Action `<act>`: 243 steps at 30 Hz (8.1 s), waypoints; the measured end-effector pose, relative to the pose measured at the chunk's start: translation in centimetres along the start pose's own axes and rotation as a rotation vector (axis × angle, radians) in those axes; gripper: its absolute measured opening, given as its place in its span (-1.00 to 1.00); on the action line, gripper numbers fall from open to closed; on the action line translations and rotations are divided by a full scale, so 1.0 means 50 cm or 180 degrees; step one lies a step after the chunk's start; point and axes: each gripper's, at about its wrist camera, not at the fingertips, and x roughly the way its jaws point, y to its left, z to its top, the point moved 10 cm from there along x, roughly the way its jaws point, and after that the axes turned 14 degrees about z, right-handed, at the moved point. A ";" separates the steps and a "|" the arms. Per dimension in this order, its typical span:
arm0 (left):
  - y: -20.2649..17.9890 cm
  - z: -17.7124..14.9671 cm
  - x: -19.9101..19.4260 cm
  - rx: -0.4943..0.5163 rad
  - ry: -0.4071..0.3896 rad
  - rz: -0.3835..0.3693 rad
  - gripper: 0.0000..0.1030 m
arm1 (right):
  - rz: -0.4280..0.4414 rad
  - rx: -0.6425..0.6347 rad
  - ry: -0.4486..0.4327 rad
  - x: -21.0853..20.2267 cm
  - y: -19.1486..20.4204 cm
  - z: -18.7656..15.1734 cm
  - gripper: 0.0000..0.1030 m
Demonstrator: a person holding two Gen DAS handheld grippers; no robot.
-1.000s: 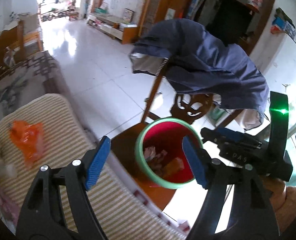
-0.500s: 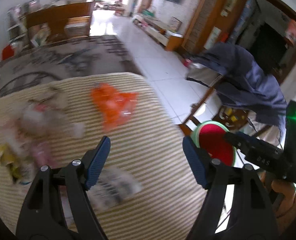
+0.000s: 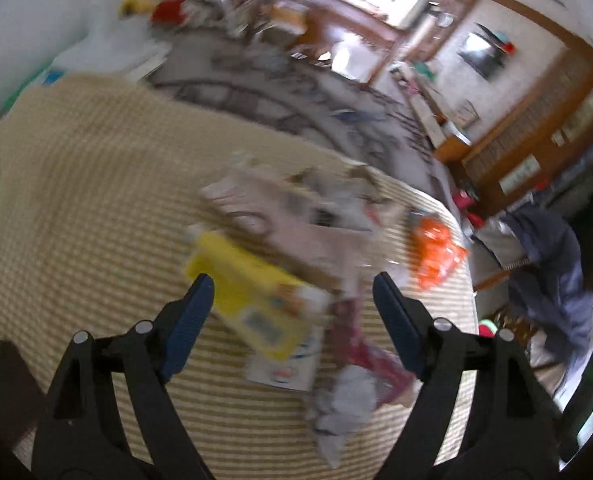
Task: Collect trash
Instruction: 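Move both tools back over the table toward the remaining trash, then grasp the yellow tissue pack with the left tool while the right tool grasps the pink wrapper, then carry the tissue pack and pink wrapper to the red bucket and open both tools, then return both tools to the table and grasp the white milk carton with the left tool, then grasp the white printed paper cup with the right tool while the left tool holds the carton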
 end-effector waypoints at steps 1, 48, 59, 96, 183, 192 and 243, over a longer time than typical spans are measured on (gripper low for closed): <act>0.012 -0.001 0.008 -0.0060 0.0058 -0.0012 0.53 | 0.0003 -0.0006 0.0008 0.004 0.010 -0.003 0.32; 0.067 -0.043 0.006 0.0626 -0.0033 0.0168 -0.15 | 0.0394 -0.0636 0.0694 0.228 0.231 -0.003 -0.79; -0.020 -0.045 -0.026 0.0894 -0.0190 0.0006 -0.14 | 0.0323 -0.0277 0.0063 0.063 0.174 0.004 -0.77; -0.256 -0.100 -0.058 0.1196 -0.0339 -0.0039 -0.14 | 0.0223 0.0118 -0.0237 -0.054 -0.079 0.078 -0.76; -0.092 -0.062 0.060 0.0781 0.0001 0.0425 0.39 | 0.0199 0.0504 -0.0101 -0.045 -0.131 0.032 0.30; -0.081 -0.073 0.146 0.1057 0.0293 0.0365 0.39 | 0.0301 0.0366 0.0101 0.003 0.006 -0.026 0.36; 0.010 -0.152 0.091 0.1291 0.0306 0.0316 0.00 | 0.0180 -0.0282 0.0870 0.194 0.064 -0.074 0.74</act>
